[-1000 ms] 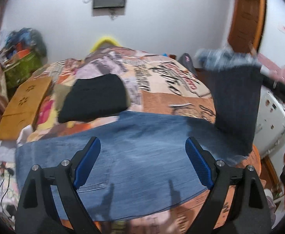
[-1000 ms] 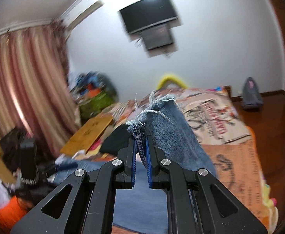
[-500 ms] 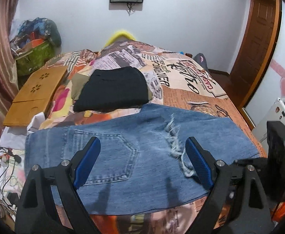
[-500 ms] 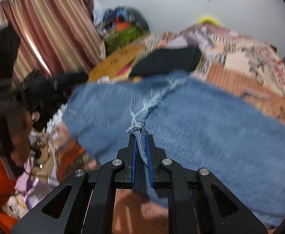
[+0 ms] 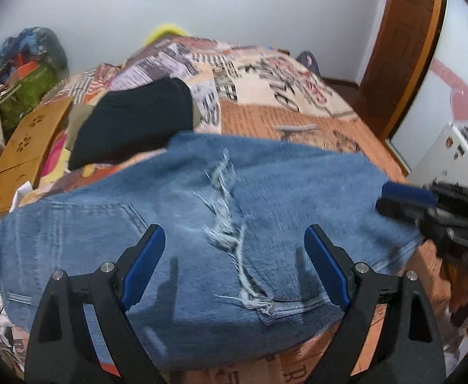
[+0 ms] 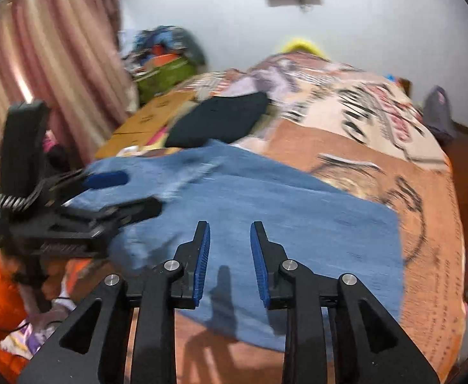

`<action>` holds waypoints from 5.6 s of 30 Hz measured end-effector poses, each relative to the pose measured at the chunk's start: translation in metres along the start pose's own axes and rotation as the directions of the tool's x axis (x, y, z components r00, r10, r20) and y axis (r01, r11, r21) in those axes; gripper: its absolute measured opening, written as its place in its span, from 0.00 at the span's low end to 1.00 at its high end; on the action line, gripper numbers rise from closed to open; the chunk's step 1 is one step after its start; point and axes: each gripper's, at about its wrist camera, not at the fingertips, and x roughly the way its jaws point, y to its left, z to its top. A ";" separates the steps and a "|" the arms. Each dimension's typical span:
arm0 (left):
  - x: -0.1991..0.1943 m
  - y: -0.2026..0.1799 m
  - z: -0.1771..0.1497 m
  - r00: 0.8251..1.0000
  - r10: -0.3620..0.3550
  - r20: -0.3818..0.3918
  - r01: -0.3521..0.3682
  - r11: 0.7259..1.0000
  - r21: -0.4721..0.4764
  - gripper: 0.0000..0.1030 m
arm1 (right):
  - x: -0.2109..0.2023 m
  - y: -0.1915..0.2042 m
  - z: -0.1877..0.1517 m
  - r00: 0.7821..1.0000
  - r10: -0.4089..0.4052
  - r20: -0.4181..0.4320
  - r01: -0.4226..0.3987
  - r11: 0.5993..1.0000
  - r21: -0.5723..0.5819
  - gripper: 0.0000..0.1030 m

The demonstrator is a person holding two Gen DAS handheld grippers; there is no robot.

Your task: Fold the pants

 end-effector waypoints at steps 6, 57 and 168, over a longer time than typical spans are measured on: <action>0.024 0.006 -0.021 0.998 -0.039 -0.049 0.036 0.997 -0.061 0.87 | 0.017 -0.038 -0.032 0.998 -0.018 -0.067 0.026 0.993 0.119 0.25; -0.044 0.229 -0.159 0.999 -0.052 0.014 0.049 0.784 -0.619 0.77 | 0.077 0.097 0.013 0.996 0.004 -0.088 -0.019 0.985 -0.172 0.36; -0.018 0.235 -0.150 0.993 -0.094 0.075 0.118 0.655 -0.746 0.55 | 0.003 -0.034 -0.045 0.963 -0.264 -0.055 0.269 0.958 0.102 0.46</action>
